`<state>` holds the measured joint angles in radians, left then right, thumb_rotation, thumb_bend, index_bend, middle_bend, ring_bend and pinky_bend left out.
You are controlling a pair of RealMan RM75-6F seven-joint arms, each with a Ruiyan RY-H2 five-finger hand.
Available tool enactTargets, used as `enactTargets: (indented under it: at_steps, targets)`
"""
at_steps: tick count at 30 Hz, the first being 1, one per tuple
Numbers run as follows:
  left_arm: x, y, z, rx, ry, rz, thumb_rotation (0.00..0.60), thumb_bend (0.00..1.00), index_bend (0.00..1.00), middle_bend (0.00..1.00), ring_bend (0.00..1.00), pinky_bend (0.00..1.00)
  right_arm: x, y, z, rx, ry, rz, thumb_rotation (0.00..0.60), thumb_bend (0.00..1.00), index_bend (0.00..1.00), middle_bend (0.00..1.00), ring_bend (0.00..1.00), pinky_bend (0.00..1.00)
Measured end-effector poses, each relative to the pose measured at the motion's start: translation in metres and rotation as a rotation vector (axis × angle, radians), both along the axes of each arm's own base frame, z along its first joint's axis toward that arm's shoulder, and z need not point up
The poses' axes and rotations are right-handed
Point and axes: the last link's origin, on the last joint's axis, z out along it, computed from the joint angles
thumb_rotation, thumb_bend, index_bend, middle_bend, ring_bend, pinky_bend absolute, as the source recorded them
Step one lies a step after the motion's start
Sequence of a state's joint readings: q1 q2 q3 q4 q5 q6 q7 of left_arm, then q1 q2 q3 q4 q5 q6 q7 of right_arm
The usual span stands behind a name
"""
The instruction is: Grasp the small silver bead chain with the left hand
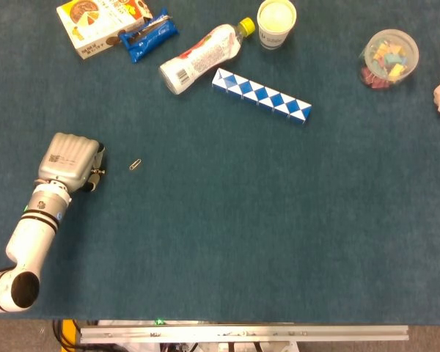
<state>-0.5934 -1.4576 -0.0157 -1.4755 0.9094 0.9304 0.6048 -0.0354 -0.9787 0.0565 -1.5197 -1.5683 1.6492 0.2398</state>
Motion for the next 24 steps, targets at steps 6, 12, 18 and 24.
enactTargets:
  at_steps: [6, 12, 18, 24]
  targets:
    - [-0.0010, 0.0007, -0.0013, 0.001, -0.006, 0.012, 0.600, 0.32, 0.53, 1.00, 1.00, 1.00, -0.0003, 0.0007, 0.0005, -0.003, -0.002, -0.001, 0.600, 0.33, 0.52, 0.54, 0.44, 0.49]
    - [-0.0010, 0.0014, -0.0012, 0.003, -0.013, 0.022, 0.600, 0.33, 0.55, 1.00, 1.00, 1.00, -0.0010, 0.0009, 0.0008, -0.004, -0.004, -0.002, 0.600, 0.33, 0.52, 0.54, 0.44, 0.49]
    - [0.0002, 0.0023, -0.0007, 0.003, -0.031, 0.033, 0.600, 0.33, 0.56, 1.00, 1.00, 1.00, -0.0016, 0.0009, 0.0009, -0.005, -0.006, -0.004, 0.600, 0.33, 0.52, 0.54, 0.45, 0.49]
    - [0.0013, 0.0038, 0.0010, 0.006, -0.064, 0.044, 0.600, 0.36, 0.58, 1.00, 1.00, 1.00, -0.0021, 0.0012, 0.0014, -0.009, -0.008, -0.005, 0.600, 0.33, 0.52, 0.54, 0.45, 0.49]
